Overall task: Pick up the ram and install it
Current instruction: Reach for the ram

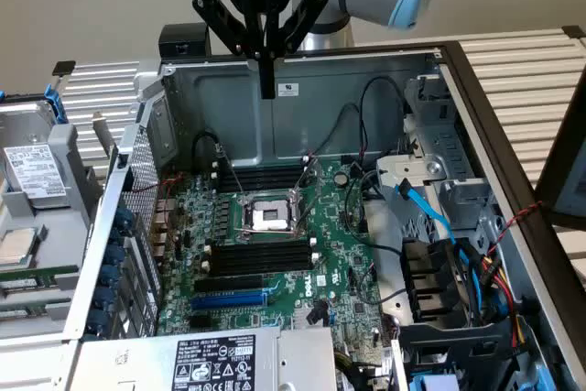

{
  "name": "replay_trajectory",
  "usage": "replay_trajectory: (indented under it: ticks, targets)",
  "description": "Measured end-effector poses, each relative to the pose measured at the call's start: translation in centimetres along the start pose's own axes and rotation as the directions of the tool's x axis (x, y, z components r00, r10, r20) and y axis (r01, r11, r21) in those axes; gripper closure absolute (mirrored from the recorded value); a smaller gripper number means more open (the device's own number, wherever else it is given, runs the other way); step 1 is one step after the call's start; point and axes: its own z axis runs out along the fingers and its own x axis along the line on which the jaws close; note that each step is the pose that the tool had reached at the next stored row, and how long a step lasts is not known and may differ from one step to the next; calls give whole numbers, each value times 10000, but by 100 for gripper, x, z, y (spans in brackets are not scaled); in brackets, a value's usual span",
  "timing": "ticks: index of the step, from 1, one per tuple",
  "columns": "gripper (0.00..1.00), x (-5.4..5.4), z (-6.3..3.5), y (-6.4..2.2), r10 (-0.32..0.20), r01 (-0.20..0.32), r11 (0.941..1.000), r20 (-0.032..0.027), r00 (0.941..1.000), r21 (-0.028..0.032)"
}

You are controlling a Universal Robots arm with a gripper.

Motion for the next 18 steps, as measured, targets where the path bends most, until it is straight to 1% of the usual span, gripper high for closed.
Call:
replay_trajectory:
  ticks: [13, 15, 18]
  targets:
    - [89, 7, -8, 0, 0, 0, 10000, -3, 10000, 2]
    - [89, 61, -9, -4, -1, 1, 10000, -3, 10000, 2]
    - [89, 193, -11, -13, 0, 0, 10000, -1, 10000, 0]
